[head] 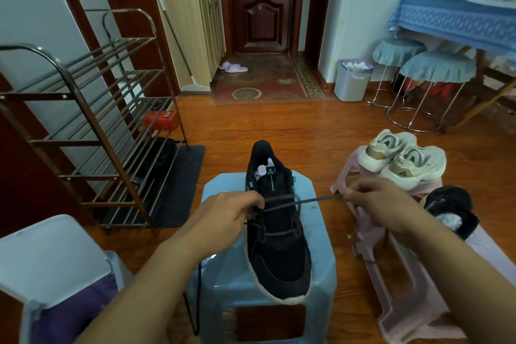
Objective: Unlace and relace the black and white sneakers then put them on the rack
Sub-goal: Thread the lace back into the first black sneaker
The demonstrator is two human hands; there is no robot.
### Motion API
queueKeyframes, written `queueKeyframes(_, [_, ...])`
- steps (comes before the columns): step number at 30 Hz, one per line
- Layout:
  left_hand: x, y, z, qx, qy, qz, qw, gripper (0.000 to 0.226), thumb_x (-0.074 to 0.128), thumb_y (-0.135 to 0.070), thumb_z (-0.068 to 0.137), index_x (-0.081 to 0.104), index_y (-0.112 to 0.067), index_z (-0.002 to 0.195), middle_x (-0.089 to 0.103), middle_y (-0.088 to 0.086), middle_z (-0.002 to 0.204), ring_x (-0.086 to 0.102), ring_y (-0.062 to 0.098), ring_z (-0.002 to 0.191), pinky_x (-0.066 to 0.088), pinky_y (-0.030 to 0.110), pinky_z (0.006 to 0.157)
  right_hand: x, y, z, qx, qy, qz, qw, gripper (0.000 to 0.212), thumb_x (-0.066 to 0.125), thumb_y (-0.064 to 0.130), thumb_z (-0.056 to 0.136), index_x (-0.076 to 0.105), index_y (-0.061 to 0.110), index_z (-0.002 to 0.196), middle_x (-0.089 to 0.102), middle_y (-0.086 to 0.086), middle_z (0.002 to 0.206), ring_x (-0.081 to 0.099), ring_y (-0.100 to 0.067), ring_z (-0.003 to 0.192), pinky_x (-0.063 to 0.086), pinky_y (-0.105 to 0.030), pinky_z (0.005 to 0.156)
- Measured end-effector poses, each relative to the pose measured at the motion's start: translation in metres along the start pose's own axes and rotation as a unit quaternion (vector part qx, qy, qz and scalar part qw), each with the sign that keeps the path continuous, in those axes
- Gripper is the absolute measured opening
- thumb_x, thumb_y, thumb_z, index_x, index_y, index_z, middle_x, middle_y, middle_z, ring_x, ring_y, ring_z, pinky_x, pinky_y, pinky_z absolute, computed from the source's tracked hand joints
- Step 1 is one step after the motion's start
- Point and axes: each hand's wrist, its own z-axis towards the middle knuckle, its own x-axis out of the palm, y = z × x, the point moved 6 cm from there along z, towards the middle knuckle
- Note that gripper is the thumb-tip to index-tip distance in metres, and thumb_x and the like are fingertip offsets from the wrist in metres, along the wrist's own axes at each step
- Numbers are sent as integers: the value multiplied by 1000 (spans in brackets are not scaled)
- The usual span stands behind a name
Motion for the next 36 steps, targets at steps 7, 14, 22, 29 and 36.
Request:
queueKeyframes(7, [0,-2,1,5,-2,26,1000,28,42,-19,106,57,-42,111,64,-17,95,60,5,88,52,36,76,-49,-70,28,157,-61,-197,966,13,62,15,97,69,4,93,64,-14,87,60,-26,80,52,-39,74])
queueKeyframes(14, [-8,3,-3,-11,-42,21,999,23,42,-23,104,58,-38,98,64,-17,88,60,6,82,52,40,72,-21,-55,28,146,74,-394,904,26,64,29,96,67,10,113,68,-6,105,64,-18,93,52,-27,78])
queueKeyframes(22, [-2,-2,-7,-1,-30,-4,1000,7,59,-43,98,56,-42,104,59,-17,92,56,3,81,41,19,65,37,33,-3,-118,-24,-191,974,20,61,46,95,71,29,98,69,12,92,63,-6,87,52,-30,77])
queueKeyframes(29, [-3,4,-13,-22,-1,-10,1000,33,72,-51,87,53,-48,114,55,-17,96,56,2,91,52,30,78,92,54,-26,-208,0,-221,953,23,54,43,99,58,25,85,58,8,82,58,-12,78,52,-39,72])
queueKeyframes(36, [-7,-9,-18,-22,-12,20,999,33,67,-48,91,51,-47,121,51,-19,96,55,1,92,51,29,80,72,43,-27,-129,92,-156,975,21,56,51,97,67,34,94,66,12,89,61,-2,83,52,-28,75])
